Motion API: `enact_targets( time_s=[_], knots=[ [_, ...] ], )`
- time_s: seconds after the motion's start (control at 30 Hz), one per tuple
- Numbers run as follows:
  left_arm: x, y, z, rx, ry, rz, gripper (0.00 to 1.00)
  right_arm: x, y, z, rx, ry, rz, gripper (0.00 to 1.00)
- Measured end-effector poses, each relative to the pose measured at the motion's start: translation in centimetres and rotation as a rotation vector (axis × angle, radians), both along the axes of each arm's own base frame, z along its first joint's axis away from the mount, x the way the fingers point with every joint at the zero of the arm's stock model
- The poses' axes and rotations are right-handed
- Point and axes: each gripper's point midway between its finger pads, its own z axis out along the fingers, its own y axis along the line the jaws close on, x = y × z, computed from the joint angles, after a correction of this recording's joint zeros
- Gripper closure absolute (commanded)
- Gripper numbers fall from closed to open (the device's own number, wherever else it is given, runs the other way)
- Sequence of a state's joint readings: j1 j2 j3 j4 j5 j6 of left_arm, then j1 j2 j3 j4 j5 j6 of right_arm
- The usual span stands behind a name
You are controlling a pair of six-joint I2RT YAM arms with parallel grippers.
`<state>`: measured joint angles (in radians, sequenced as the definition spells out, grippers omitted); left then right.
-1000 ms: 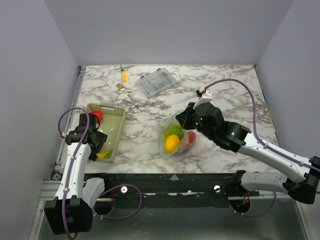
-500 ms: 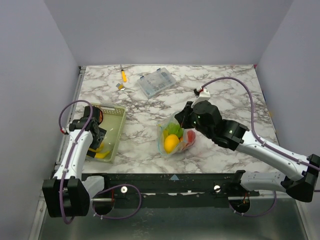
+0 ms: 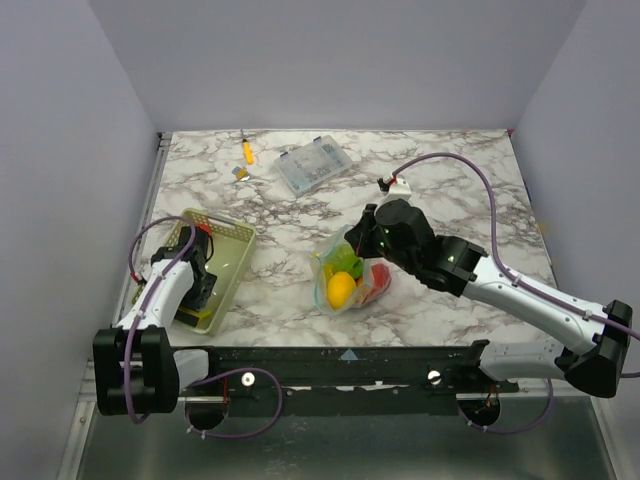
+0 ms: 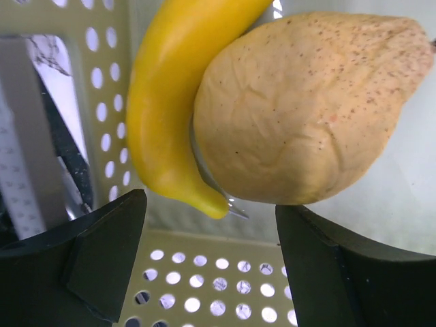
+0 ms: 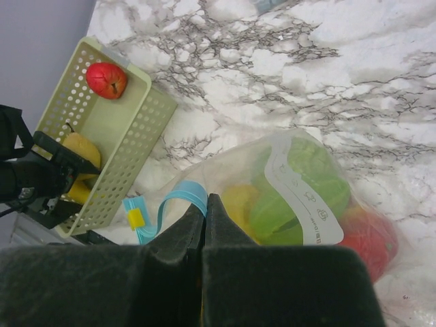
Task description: Place the food in the zip-top bag and seal the zipper
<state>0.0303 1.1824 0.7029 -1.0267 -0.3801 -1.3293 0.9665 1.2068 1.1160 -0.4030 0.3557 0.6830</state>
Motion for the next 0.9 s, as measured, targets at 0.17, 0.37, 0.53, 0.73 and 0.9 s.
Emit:
enact_targets(
  time_s=[0.17, 0.37, 0.53, 0.73, 0.9],
  knots=[
    [0.2, -0.7, -1.8, -0.037, -0.010, -0.012, 0.45, 0.0, 0.0, 0.2, 0.005, 0.003, -0.003, 0.99],
    [2.0, -1.5, -2.5, -0.077, -0.051, -0.061, 0.60, -0.1, 0.1, 0.2, 0.016, 0.012, -0.007, 0.99],
    [4.5, -3.4, -1.7, -0.088, -0.123, -0.228, 0.58, -0.1, 0.1, 0.2, 0.018, 0.013, -0.009, 0.99],
    [7.4, -5.8, 1.0, -0.077, -0.249, -0.410, 0.38, -0.1, 0.1, 0.2, 0.019, 0.013, -0.009, 0.99],
    [7.8, -5.7, 3.5, -0.048, -0.342, -0.483, 0.24, -0.2, 0.0, 0.1, 0.023, 0.015, -0.008, 0.99]
  ],
)
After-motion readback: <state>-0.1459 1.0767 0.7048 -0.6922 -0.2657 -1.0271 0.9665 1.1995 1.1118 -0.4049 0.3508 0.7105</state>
